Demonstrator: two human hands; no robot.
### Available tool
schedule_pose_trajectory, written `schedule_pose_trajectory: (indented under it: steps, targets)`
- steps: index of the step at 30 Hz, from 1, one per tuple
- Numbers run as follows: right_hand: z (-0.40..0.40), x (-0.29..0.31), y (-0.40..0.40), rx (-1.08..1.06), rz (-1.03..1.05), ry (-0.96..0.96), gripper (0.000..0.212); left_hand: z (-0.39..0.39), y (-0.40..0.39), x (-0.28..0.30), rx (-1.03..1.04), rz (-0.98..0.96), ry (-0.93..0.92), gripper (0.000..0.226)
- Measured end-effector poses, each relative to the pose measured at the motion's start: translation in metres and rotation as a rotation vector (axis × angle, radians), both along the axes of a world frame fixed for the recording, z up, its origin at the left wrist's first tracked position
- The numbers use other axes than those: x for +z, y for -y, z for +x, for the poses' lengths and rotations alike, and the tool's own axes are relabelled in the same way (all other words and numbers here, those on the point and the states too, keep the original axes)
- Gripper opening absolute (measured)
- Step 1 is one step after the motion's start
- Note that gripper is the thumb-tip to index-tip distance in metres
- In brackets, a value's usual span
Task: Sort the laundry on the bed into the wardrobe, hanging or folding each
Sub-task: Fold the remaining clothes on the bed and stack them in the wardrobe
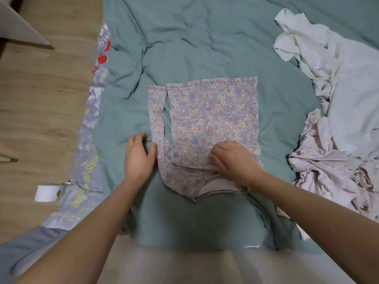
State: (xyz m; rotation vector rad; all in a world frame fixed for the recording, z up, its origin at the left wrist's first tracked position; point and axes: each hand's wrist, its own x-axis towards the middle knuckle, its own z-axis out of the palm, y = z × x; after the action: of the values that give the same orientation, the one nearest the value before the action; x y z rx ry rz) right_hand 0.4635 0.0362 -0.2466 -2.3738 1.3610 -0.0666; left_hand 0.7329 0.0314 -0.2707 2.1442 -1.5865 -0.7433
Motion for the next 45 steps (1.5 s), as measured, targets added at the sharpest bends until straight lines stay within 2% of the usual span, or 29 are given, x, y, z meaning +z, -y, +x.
schedule_pose_trajectory:
  steps: [3, 6, 9, 11, 14, 16, 19, 21, 25, 28, 31, 33, 35, 37, 41, 45]
  targets:
    - [0.061, 0.001, 0.038, -0.270, 0.148, 0.189, 0.026, 0.006, 0.029, -0.003, 0.179, 0.091, -0.242, 0.044]
    - [0.108, -0.003, 0.074, -0.493, 0.261, 0.349, 0.022, -0.002, 0.056, -0.009, 0.321, 0.094, -0.465, 0.058]
    - [0.138, -0.009, 0.100, -0.570, 0.287, 0.399, 0.022, -0.007, 0.082, -0.014, 0.349, 0.111, -0.475, 0.063]
    - [0.149, -0.009, 0.113, -0.641, 0.296, 0.437, 0.023, -0.005, 0.096, -0.014, 0.365, 0.102, -0.504, 0.056]
    - [0.160, -0.012, 0.130, -0.750, 0.322, 0.500, 0.026, 0.007, 0.105, -0.004, 0.384, 0.089, -0.739, 0.033]
    - [0.168, -0.009, 0.141, -0.859, 0.465, 0.661, 0.032, 0.025, 0.104, 0.006, 0.373, 0.111, -0.951, 0.024]
    - [0.182, 0.004, 0.155, -0.921, 0.822, 1.020, 0.010, 0.061, 0.091, 0.024, 0.385, 0.211, -1.286, 0.024]
    - [0.191, 0.017, 0.162, -0.839, 0.943, 1.031, 0.009, 0.082, 0.081, 0.032, 0.401, 0.228, -1.353, 0.028]
    - [0.212, 0.035, 0.162, -0.589, 0.974, 0.833, 0.009, 0.102, 0.068, 0.043, 0.413, 0.222, -1.386, 0.031]
    - [0.227, 0.037, 0.157, -0.508, 0.944, 0.751, 0.015, 0.102, 0.070, 0.041, 0.445, 0.236, -1.399, 0.028]
    - [0.237, 0.021, 0.158, -0.488, 0.647, 0.548, 0.021, 0.104, 0.075, 0.021, 0.626, 0.138, -1.135, 0.026]
    - [0.237, 0.007, 0.161, -0.511, 0.398, 0.381, 0.012, 0.112, 0.076, 0.005, 0.702, 0.022, -0.882, 0.018]
    - [0.233, -0.005, 0.160, -0.486, 0.331, 0.240, 0.008, 0.120, 0.078, -0.004, 0.664, -0.006, -0.712, 0.012]
    - [0.234, -0.017, 0.153, -0.425, 0.374, 0.151, 0.013, 0.121, 0.089, -0.005, 0.576, 0.025, -0.685, 0.012]
    - [0.243, -0.024, 0.139, -0.431, 0.334, 0.238, 0.012, 0.105, 0.114, -0.002, 0.411, 0.151, -0.671, 0.024]
    - [0.248, -0.016, 0.113, -0.319, 0.131, 0.306, 0.015, 0.106, 0.123, 0.000, 0.440, 0.170, -0.706, 0.015]
